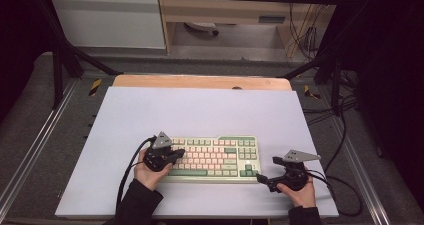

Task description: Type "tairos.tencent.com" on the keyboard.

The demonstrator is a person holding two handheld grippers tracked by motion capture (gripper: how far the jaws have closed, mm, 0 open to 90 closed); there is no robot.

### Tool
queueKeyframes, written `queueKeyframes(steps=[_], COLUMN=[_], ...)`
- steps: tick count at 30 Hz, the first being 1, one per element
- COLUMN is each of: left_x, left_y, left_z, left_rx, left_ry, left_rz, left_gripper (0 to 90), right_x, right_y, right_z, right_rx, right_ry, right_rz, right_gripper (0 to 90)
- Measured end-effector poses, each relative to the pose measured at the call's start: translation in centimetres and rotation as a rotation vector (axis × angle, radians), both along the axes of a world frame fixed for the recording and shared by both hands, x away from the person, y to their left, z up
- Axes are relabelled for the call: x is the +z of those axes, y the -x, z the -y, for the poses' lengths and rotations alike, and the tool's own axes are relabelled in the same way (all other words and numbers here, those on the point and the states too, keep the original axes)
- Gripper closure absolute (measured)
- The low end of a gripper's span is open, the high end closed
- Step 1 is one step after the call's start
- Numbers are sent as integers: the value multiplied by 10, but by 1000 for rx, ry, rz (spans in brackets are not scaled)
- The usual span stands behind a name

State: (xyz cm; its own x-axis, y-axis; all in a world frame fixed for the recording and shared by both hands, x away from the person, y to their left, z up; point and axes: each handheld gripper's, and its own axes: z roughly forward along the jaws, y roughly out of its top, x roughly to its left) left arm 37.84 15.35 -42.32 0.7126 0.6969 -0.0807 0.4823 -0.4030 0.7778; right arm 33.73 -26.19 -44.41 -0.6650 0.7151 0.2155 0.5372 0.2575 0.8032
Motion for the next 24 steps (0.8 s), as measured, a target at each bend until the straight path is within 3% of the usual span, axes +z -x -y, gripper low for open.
queueKeyframes(steps=[9, 24], left_x=[-5, -7], left_y=[-4, -4], left_z=[6, 6], left_rx=[1, -1], left_ry=[-27, -29], left_rz=[3, 0], left_gripper=[900, 900], right_x=[0, 0], right_y=[0, 0], right_z=[0, 1], right_rx=[0, -1], right_ry=[0, 0], right_rz=[6, 6], right_gripper=[10, 10])
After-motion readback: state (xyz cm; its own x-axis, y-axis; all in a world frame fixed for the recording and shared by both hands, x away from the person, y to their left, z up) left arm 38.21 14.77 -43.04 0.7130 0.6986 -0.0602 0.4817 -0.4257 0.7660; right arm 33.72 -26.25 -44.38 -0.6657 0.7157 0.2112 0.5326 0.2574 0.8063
